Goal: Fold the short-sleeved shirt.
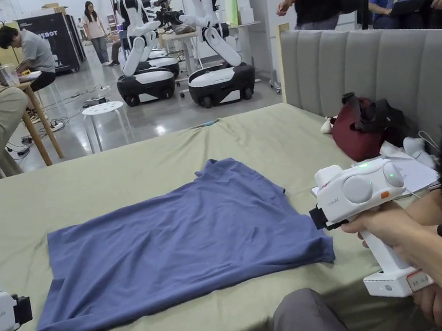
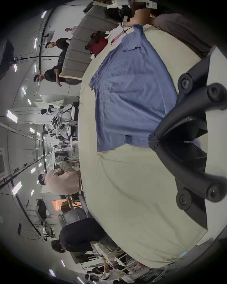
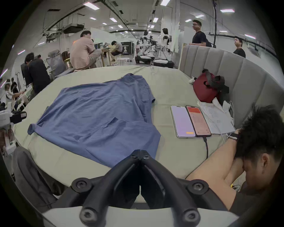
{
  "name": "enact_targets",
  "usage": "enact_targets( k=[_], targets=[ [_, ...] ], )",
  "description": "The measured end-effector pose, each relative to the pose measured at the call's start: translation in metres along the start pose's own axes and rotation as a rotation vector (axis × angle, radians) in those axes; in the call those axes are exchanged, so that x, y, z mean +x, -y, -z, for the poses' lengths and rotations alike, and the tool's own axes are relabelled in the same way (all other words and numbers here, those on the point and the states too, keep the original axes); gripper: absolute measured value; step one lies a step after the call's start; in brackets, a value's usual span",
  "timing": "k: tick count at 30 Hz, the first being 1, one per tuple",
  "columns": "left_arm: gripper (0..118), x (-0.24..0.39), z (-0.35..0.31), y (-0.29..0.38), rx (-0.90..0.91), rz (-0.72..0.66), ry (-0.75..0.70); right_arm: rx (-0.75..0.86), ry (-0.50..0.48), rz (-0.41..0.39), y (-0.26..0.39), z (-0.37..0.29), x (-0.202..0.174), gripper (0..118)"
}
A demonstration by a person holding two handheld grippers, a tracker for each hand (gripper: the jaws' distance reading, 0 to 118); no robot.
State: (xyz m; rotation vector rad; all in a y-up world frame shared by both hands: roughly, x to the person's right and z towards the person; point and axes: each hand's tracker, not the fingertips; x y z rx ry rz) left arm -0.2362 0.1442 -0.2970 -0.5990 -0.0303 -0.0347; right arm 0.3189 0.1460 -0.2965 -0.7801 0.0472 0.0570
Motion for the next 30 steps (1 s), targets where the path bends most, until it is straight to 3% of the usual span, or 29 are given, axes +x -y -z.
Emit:
enact_targets(
  k=[3, 4, 5, 6, 7, 8, 9, 17, 20, 22, 23, 27, 30],
  targets=[
    [2, -0.001, 0.003, 0.003, -0.016, -0.027, 0.012, 0.0, 0.007, -0.005, 0.002, 0.001, 0.004, 0],
    [17, -0.003, 0.006, 0.005, -0.02, -0.026, 0.019, -0.001, 0.008, 0.0, 0.003, 0.003, 0.005, 0],
    [46, -0.003, 0.008, 0.008, -0.026, -0.023, 0.022, -0.003, 0.007, 0.009, 0.003, 0.005, 0.005, 0],
    [92, -0.003, 0.01, 0.01, -0.042, -0.017, 0.019, -0.005, 0.005, 0.017, 0.004, 0.004, 0.008, 0],
    [118, -0.002, 0.013, 0.015, -0.072, -0.006, 0.006, -0.007, 0.004, 0.024, 0.005, 0.003, 0.01, 0],
    [116, -0.004, 0.011, 0.02, -0.055, -0.009, 0.017, -0.011, 0.003, 0.026, 0.006, 0.004, 0.011, 0],
    [105, -0.003, 0.013, 0.021, -0.056, 0.008, -0.003, -0.014, 0.001, 0.026, 0.007, 0.005, 0.011, 0],
    [103, -0.006, 0.032, 0.038, -0.154, 0.058, -0.004, -0.035, -0.008, 0.035, 0.016, 0.009, 0.012, 0],
    [93, -0.005, 0.044, 0.048, -0.245, 0.065, -0.028, -0.039, -0.015, 0.036, 0.016, 0.011, 0.011, 0],
    [69, -0.006, 0.048, 0.054, -0.258, 0.027, -0.036, -0.038, -0.012, 0.035, 0.014, 0.012, 0.01, 0],
    [66, -0.008, 0.048, 0.056, -0.242, -0.014, -0.026, -0.041, -0.007, 0.037, 0.014, 0.013, 0.011, 0],
    [2, -0.008, 0.036, 0.05, -0.175, -0.032, -0.003, -0.049, -0.01, 0.041, 0.012, 0.016, 0.012, 0],
    [2, -0.006, 0.03, 0.043, -0.15, 0.019, -0.018, -0.051, -0.006, 0.042, 0.012, 0.016, 0.012, 1]
  ],
)
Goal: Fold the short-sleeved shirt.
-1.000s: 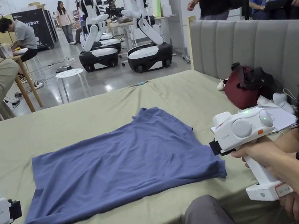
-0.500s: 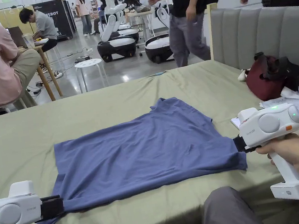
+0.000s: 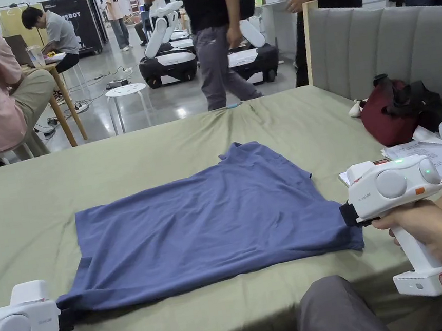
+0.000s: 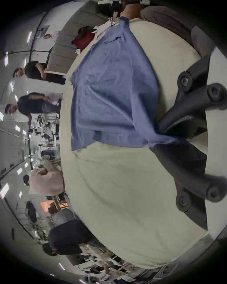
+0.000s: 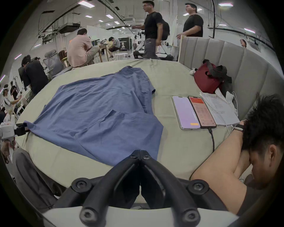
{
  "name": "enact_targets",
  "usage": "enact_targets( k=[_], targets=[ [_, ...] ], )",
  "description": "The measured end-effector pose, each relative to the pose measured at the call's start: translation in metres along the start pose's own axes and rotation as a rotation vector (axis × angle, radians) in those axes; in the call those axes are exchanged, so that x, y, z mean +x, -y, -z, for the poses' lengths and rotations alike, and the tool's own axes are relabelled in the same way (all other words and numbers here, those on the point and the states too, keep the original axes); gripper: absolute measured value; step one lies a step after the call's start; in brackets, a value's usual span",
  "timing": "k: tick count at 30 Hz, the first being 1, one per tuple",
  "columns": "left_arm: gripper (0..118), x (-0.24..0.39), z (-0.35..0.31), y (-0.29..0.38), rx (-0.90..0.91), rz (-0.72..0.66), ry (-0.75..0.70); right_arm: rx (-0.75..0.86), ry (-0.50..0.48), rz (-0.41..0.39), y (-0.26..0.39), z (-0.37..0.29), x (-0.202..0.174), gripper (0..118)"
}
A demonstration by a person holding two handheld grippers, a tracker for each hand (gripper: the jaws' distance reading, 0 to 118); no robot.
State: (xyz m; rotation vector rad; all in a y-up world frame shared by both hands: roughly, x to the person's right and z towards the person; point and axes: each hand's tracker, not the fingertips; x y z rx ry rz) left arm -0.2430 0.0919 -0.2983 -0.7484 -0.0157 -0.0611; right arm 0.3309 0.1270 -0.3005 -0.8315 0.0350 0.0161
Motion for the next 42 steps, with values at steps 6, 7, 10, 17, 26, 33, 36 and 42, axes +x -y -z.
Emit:
enact_targets(
  k=[6, 7, 10, 17, 26, 33, 36, 42],
  targets=[
    [2, -0.003, -0.005, -0.006, 0.012, -0.004, 0.01, 0.016, -0.016, -0.012, 0.003, 0.009, -0.001, 118],
    [2, -0.003, -0.006, -0.007, 0.023, -0.012, 0.017, 0.019, -0.018, -0.019, 0.001, 0.008, 0.0, 111],
    [2, -0.002, -0.012, -0.011, 0.039, -0.028, 0.03, -0.029, -0.001, -0.009, -0.007, 0.014, -0.008, 102],
    [2, 0.002, -0.014, -0.02, 0.055, 0.0, 0.036, -0.137, -0.071, 0.04, 0.009, 0.04, 0.0, 4],
    [2, -0.013, -0.012, -0.065, 0.117, -0.045, 0.051, -0.001, -0.008, -0.084, -0.066, 0.039, -0.002, 4],
    [2, -0.013, 0.037, -0.134, 0.095, 0.0, 0.029, 0.057, 0.023, -0.105, -0.169, 0.085, -0.008, 4],
    [2, -0.014, 0.076, -0.152, 0.059, -0.006, 0.021, 0.037, 0.026, -0.095, -0.195, 0.126, -0.008, 4],
    [2, -0.017, 0.145, -0.156, -0.051, -0.044, 0.054, -0.069, 0.052, -0.131, -0.198, 0.197, -0.014, 4]
  ],
)
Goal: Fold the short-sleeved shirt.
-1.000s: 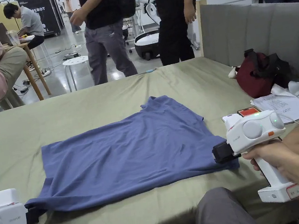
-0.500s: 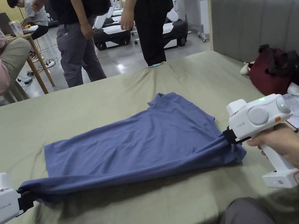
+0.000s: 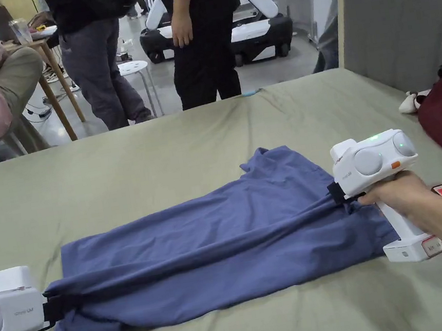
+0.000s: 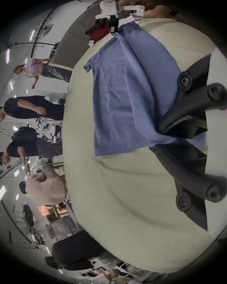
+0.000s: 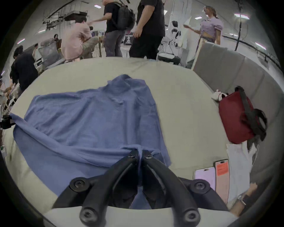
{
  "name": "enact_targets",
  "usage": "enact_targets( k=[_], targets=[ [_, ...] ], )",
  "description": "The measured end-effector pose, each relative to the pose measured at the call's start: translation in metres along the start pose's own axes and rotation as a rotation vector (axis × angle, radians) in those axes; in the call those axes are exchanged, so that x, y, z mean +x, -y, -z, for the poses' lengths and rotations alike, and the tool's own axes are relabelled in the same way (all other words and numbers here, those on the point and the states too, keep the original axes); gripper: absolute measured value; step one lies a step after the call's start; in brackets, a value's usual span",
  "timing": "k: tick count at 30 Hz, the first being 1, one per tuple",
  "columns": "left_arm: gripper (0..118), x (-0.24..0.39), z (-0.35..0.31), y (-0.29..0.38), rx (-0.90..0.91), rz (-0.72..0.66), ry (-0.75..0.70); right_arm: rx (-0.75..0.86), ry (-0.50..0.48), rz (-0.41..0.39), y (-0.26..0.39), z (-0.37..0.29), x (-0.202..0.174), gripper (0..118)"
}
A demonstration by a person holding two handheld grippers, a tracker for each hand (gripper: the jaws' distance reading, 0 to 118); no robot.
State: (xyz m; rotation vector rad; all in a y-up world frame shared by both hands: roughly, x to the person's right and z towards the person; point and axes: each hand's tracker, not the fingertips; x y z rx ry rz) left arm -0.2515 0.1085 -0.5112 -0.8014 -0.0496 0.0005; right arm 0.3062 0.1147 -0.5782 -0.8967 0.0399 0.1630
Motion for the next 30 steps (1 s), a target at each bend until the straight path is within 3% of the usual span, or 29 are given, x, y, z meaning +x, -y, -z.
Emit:
enact_targets(
  k=[2, 3, 4, 5, 6, 7, 8, 11, 12, 13, 14, 15, 16, 23, 24, 25, 27, 28, 30],
  targets=[
    [2, 0.0, 0.011, 0.004, -0.013, -0.01, -0.014, -0.011, 0.003, -0.002, 0.006, 0.008, -0.003, 5],
    [3, -0.001, 0.013, 0.006, -0.014, -0.01, -0.011, -0.011, 0.002, -0.008, 0.008, 0.008, -0.004, 12],
    [5, -0.001, 0.011, 0.008, -0.014, -0.014, -0.009, -0.005, 0.005, -0.011, 0.01, 0.005, -0.005, 29],
    [16, -0.001, 0.009, 0.01, -0.01, -0.02, -0.006, 0.012, 0.019, -0.015, 0.011, 0.0, -0.005, 59],
    [52, -0.001, 0.006, 0.011, -0.001, -0.027, -0.008, 0.023, 0.025, -0.02, 0.008, 0.005, -0.002, 103],
    [86, -0.001, 0.002, 0.011, 0.009, -0.033, -0.019, 0.03, 0.028, -0.028, 0.008, 0.001, -0.001, 118],
    [115, -0.003, -0.003, 0.013, 0.016, -0.036, -0.033, 0.041, 0.027, -0.027, 0.01, -0.008, 0.001, 114],
    [106, -0.006, -0.027, 0.015, 0.077, -0.037, -0.047, 0.075, 0.018, 0.01, 0.007, -0.034, -0.006, 104],
    [105, -0.006, -0.033, 0.018, 0.074, -0.043, -0.055, 0.076, 0.016, 0.022, 0.009, -0.041, -0.009, 89],
    [94, -0.006, -0.04, 0.02, 0.068, -0.049, -0.059, 0.079, 0.011, 0.029, 0.011, -0.048, -0.013, 64],
    [72, -0.006, -0.047, 0.023, 0.058, -0.063, -0.057, 0.082, 0.006, 0.033, 0.02, -0.061, -0.006, 28],
    [23, -0.006, -0.053, 0.027, 0.057, -0.07, -0.052, 0.08, 0.01, 0.031, 0.023, -0.066, -0.009, 0],
    [0, -0.006, -0.058, 0.032, 0.061, -0.076, -0.049, 0.075, 0.027, 0.023, 0.027, -0.069, -0.012, 0],
    [0, -0.007, -0.078, 0.052, 0.062, -0.099, -0.032, 0.074, -0.012, 0.055, 0.051, -0.105, -0.002, 0],
    [10, -0.005, -0.076, 0.051, 0.062, -0.089, -0.035, 0.075, -0.009, 0.053, 0.052, -0.105, -0.002, 0],
    [34, -0.004, -0.073, 0.051, 0.063, -0.074, -0.029, 0.075, -0.008, 0.047, 0.052, -0.105, -0.002, 0],
    [100, -0.001, -0.065, 0.051, 0.043, -0.05, -0.024, 0.074, -0.011, 0.046, 0.057, -0.112, -0.005, 0],
    [112, 0.002, -0.056, 0.049, 0.028, -0.043, -0.021, 0.072, -0.014, 0.048, 0.057, -0.111, -0.005, 0],
    [104, 0.005, -0.045, 0.048, 0.032, -0.038, -0.012, 0.071, -0.015, 0.049, 0.062, -0.11, -0.007, 0]
  ],
)
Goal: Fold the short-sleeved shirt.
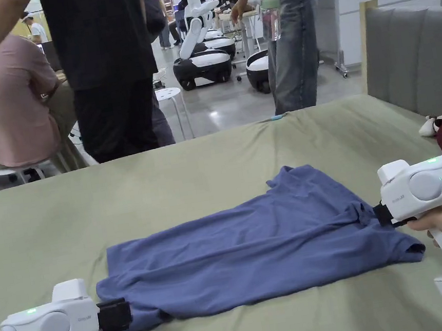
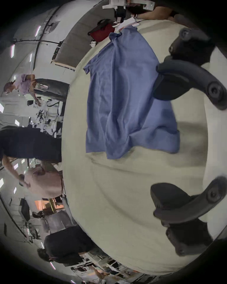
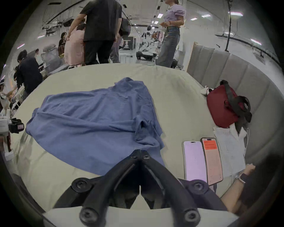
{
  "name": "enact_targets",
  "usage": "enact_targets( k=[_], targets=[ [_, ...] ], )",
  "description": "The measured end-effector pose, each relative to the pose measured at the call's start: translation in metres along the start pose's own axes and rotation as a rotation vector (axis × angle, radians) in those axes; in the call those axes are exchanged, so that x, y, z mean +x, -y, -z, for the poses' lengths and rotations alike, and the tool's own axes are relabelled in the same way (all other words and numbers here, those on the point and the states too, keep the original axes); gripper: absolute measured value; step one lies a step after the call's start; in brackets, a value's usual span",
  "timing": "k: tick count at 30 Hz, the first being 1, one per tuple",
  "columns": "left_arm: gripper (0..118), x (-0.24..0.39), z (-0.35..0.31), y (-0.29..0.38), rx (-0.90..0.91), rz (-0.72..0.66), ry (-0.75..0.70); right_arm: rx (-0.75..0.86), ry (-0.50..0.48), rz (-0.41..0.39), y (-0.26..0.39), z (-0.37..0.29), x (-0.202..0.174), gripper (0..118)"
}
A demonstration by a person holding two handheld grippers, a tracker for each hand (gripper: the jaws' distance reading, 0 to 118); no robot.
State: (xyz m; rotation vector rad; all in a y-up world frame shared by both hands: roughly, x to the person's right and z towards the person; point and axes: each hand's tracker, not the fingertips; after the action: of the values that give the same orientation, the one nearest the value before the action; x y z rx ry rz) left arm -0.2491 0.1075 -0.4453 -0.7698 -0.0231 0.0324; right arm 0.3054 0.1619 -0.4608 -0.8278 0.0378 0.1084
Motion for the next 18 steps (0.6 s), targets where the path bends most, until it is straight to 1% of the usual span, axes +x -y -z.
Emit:
enact_targets(
  k=[1, 3, 4, 5, 6, 7, 8, 9, 10, 13, 14, 15, 16, 17, 18],
  targets=[
    [99, 0.002, 0.007, -0.001, -0.003, 0.004, 0.008, -0.003, -0.002, -0.001, 0.002, 0.002, 0.0, 0],
    [93, 0.009, 0.024, -0.001, -0.032, 0.013, 0.002, -0.016, -0.004, -0.006, 0.005, 0.006, -0.001, 0],
    [82, 0.011, 0.032, 0.0, -0.062, 0.023, -0.004, -0.023, -0.001, -0.007, 0.009, 0.018, 0.003, 0],
    [60, 0.011, 0.039, 0.001, -0.087, 0.032, 0.001, -0.03, 0.002, -0.01, 0.01, 0.022, 0.004, 0],
    [46, 0.011, 0.049, 0.001, -0.098, 0.035, -0.012, -0.035, 0.004, -0.012, 0.011, 0.024, 0.005, 0],
    [41, 0.011, 0.05, 0.003, -0.076, 0.049, -0.043, -0.041, 0.006, -0.013, 0.012, 0.026, 0.007, 0],
    [30, 0.01, 0.045, 0.003, -0.05, 0.049, -0.017, -0.045, 0.009, -0.009, 0.012, 0.034, 0.012, 0],
    [8, 0.009, 0.042, 0.002, -0.046, 0.048, -0.017, -0.043, 0.011, -0.003, 0.012, 0.036, 0.015, 0],
    [6, 0.007, 0.041, 0.0, -0.032, 0.051, -0.006, -0.042, 0.013, 0.006, 0.011, 0.037, 0.018, 0],
    [6, 0.001, 0.033, -0.007, -0.019, 0.074, 0.009, -0.047, 0.02, 0.03, 0.009, 0.044, 0.024, 0],
    [6, 0.006, 0.025, -0.007, -0.01, 0.087, 0.013, -0.045, 0.02, 0.036, 0.008, 0.046, 0.026, 2],
    [6, 0.006, 0.022, -0.009, -0.002, 0.084, 0.016, -0.04, 0.021, 0.044, 0.008, 0.048, 0.027, 23],
    [6, 0.004, 0.02, -0.012, 0.002, 0.069, 0.023, -0.029, 0.017, 0.057, 0.007, 0.049, 0.026, 59],
    [6, 0.002, 0.019, -0.014, 0.004, 0.045, 0.029, -0.018, 0.007, 0.063, 0.007, 0.052, 0.027, 59],
    [6, 0.006, 0.016, -0.014, 0.003, 0.025, 0.031, -0.016, -0.009, 0.065, 0.007, 0.056, 0.028, 72]
  ],
)
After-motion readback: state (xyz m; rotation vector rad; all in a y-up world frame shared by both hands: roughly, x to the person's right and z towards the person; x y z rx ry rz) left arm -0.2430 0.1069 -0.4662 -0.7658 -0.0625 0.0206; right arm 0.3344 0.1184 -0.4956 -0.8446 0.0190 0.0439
